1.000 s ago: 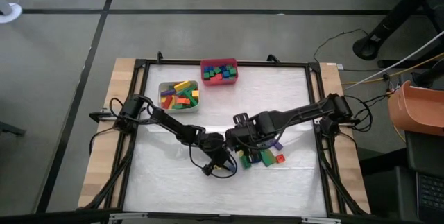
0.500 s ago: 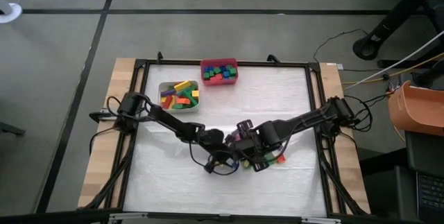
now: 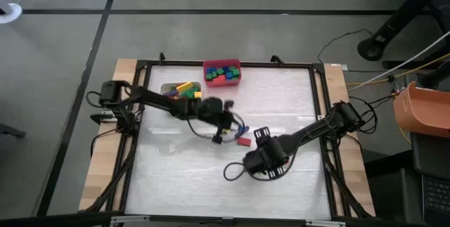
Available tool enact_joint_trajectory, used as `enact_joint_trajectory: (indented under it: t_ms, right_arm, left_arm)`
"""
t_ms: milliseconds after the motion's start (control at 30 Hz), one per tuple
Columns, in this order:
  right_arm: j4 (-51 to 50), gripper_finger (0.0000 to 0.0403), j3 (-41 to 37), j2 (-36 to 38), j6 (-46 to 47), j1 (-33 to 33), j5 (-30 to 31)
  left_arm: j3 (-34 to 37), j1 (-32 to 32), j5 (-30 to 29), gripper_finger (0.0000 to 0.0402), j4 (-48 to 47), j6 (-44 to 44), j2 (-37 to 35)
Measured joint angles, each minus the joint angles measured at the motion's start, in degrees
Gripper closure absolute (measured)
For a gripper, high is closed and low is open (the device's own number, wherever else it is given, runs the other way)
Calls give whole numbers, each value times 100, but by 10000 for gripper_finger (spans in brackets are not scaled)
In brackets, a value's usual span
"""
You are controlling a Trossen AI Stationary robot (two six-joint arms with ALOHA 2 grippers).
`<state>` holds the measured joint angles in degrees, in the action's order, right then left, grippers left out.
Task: Sort blocks by size
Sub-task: Put the small blue game piece into the red bin
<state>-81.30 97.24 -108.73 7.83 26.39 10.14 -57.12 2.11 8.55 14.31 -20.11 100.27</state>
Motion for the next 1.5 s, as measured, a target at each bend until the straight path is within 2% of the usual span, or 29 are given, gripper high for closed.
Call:
enact_joint_trajectory:
  t_ms: [200, 300, 500, 733, 833, 1133, 1500]
  right_arm:
    - [192, 175, -248, 0, 368, 192, 279]
    - [582, 175, -451, 0, 500, 220, 288]
    - [1568, 175, -884, 0, 541, 253, 230]
    - [1847, 175, -1083, 0, 541, 251, 229]
    - [1880, 175, -1081, 0, 568, 251, 229]
    - [2067, 175, -1081, -28, 1139, 266, -71]
    - [2538, 175, -1636, -100, 1507, 288, -69]
  left_arm:
    - [0, 815, -1392, 309, -393, -447, -538]
    - [0, 1323, -1840, 303, -399, -638, -629]
    - [11, 2292, -1886, 301, -534, -688, -528]
    - [37, 2858, -1883, 299, -613, -292, -333]
    - [39, 2948, -1879, 285, -623, -145, -295]
    - [39, 2980, -1993, 203, -713, 188, -212]
    - [39, 2757, -1991, 198, -958, 235, -211]
